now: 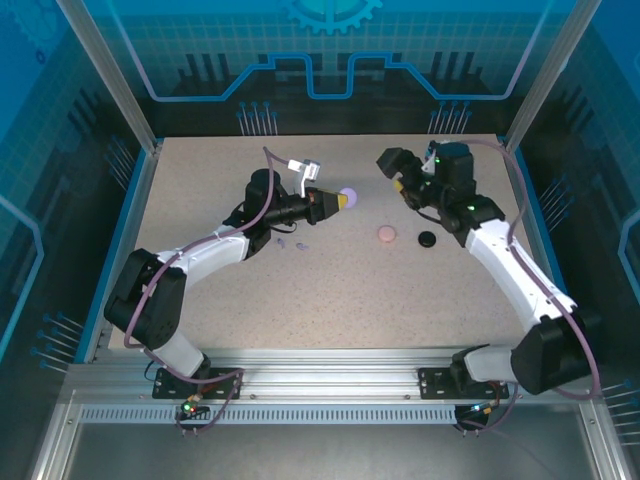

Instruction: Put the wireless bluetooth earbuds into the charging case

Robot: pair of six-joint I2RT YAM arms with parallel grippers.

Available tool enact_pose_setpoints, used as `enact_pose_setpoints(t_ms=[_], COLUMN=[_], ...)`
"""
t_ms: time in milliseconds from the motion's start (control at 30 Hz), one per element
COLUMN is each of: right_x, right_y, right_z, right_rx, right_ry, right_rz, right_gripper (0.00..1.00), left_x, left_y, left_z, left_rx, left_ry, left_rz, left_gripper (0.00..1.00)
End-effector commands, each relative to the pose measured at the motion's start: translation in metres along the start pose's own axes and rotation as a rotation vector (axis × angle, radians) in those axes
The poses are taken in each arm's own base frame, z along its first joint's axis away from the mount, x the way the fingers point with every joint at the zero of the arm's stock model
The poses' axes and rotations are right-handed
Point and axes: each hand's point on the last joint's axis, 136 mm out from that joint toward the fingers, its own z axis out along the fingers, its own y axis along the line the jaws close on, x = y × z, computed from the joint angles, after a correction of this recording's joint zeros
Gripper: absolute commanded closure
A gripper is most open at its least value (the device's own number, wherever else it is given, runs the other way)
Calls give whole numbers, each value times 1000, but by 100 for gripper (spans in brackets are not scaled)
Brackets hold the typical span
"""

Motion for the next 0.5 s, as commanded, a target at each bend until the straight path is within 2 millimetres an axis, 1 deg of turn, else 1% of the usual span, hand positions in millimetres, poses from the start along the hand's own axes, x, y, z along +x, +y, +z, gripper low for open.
enact_pose_setpoints(t_ms=[0, 100, 233, 467], right_x=[32, 49, 62, 77], right_y=[-2, -5, -3, -9], right_z=[-12, -19, -18, -1], right_rx=[-83, -127, -191, -207], right_ry=[132, 182, 231, 313], right_rz=[-371, -496, -558, -574], right_gripper=[15, 17, 18, 22], left_x=[-10, -10, -9, -9], left_y=[-13, -15, -16, -16], left_z=[1, 3, 5, 6], left_rx=[58, 75, 87, 95], left_ry=[-7, 1, 10, 12], left_rz=[24, 19, 11, 6], left_gripper=[100, 100, 100, 100])
